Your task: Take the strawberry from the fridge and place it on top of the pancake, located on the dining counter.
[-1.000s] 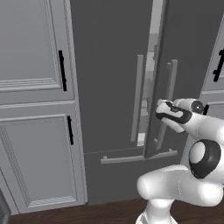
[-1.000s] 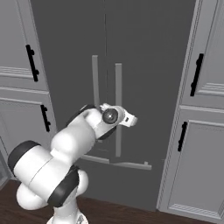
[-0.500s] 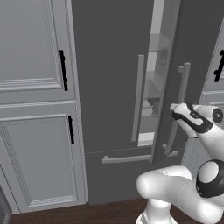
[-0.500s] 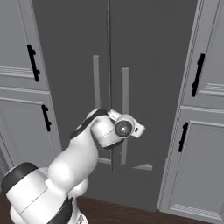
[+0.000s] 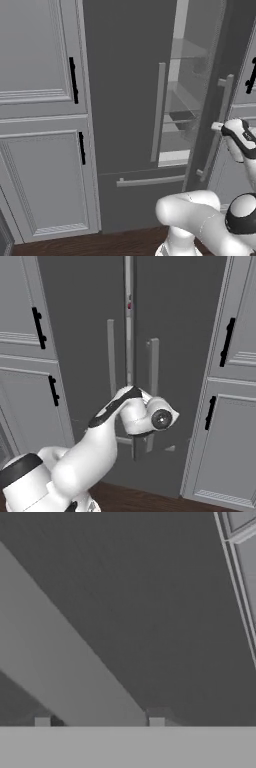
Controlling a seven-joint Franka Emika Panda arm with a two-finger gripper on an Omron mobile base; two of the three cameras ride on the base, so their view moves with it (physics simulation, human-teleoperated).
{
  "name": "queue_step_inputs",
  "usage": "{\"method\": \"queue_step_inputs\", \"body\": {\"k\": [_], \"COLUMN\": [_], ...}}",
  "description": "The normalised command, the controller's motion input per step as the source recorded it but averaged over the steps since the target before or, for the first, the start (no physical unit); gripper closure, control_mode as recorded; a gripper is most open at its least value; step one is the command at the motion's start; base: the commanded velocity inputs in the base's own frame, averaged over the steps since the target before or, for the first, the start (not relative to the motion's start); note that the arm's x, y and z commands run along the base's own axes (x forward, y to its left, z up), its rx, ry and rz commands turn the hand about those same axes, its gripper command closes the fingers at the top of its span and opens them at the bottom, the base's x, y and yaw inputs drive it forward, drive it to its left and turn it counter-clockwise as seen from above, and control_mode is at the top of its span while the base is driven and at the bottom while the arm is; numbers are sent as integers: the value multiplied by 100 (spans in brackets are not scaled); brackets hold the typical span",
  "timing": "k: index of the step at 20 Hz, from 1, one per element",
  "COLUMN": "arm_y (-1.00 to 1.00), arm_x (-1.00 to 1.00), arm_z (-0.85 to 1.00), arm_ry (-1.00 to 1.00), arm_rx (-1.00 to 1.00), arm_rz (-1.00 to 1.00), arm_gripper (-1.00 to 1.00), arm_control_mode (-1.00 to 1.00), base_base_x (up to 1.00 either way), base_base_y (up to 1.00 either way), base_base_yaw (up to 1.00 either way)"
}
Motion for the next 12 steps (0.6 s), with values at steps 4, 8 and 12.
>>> {"method": "queue_step_inputs", "body": {"k": [4,8,12], "arm_y": [-100,-100,-100], "arm_x": [-38,-33,-15], "arm_z": [-8,-10,-18], "arm_ry": [-2,-4,-4], "arm_rx": [18,18,21], "arm_rz": [0,0,0], "arm_gripper": [100,100,100], "arm_control_mode": [-100,-100,-100], "base_base_x": [0,0,0], "base_base_y": [0,0,0], "base_base_yaw": [0,0,0]}}
